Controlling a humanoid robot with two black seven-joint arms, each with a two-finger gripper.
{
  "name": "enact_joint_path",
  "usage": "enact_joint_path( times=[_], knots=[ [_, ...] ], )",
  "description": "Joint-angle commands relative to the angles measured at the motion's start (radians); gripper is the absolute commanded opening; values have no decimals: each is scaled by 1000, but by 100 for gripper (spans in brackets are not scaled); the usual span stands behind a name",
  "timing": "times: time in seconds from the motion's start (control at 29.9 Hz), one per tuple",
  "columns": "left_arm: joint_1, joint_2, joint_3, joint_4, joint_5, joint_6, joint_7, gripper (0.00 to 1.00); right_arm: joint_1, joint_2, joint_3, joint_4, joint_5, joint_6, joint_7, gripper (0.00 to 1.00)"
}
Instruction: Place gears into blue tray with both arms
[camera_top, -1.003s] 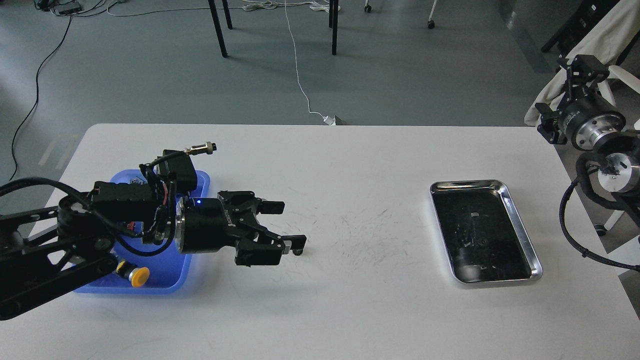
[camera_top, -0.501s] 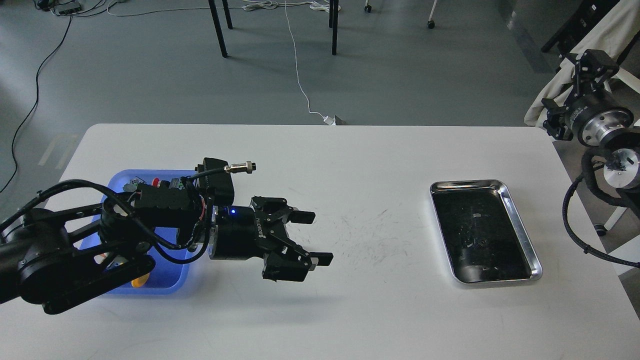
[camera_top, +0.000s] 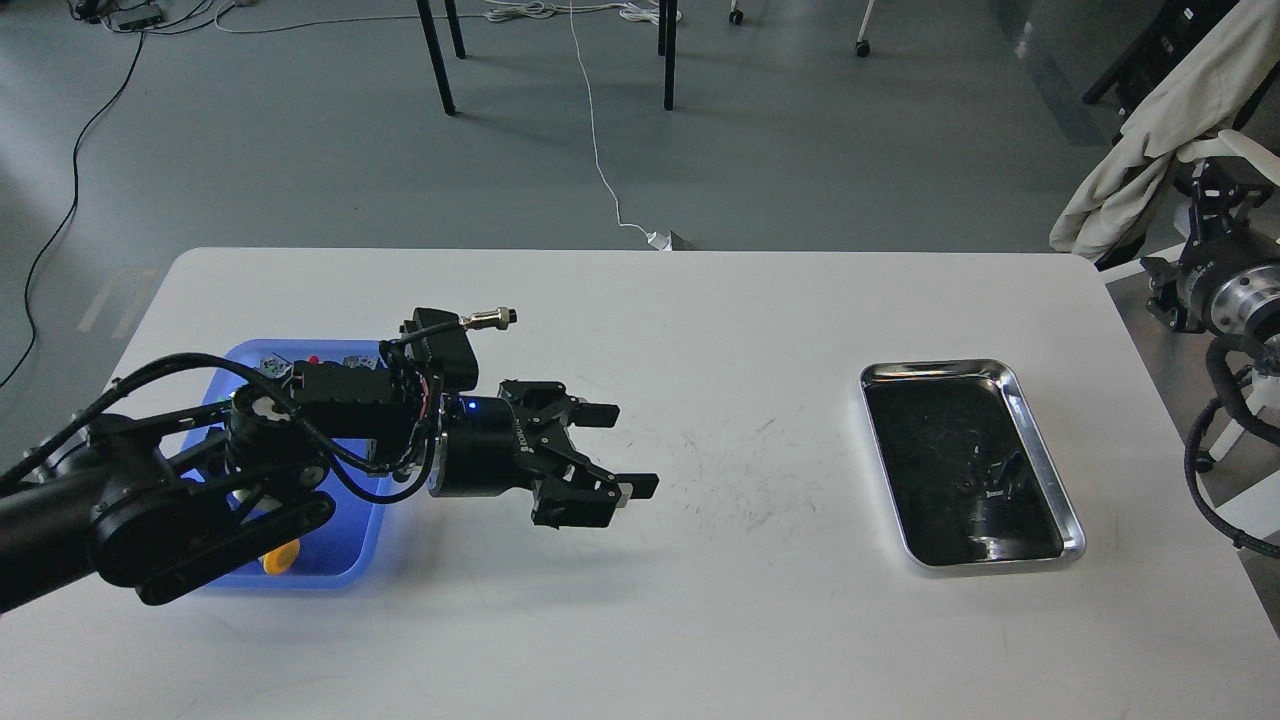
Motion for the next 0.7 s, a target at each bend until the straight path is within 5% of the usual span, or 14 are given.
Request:
enact_joint_path(
  times=[0.0, 0.23, 0.67],
  knots=[
    [10, 11, 2, 19, 0, 21, 0, 99, 7, -10, -4, 3, 2, 0, -3, 99],
    [45, 45, 8, 21, 17, 68, 0, 99, 18, -21, -58, 8, -6, 1, -71, 99],
    [51, -35, 45, 73, 111, 108, 0, 99, 125, -49, -200, 2, -6, 4, -77, 99]
  ],
)
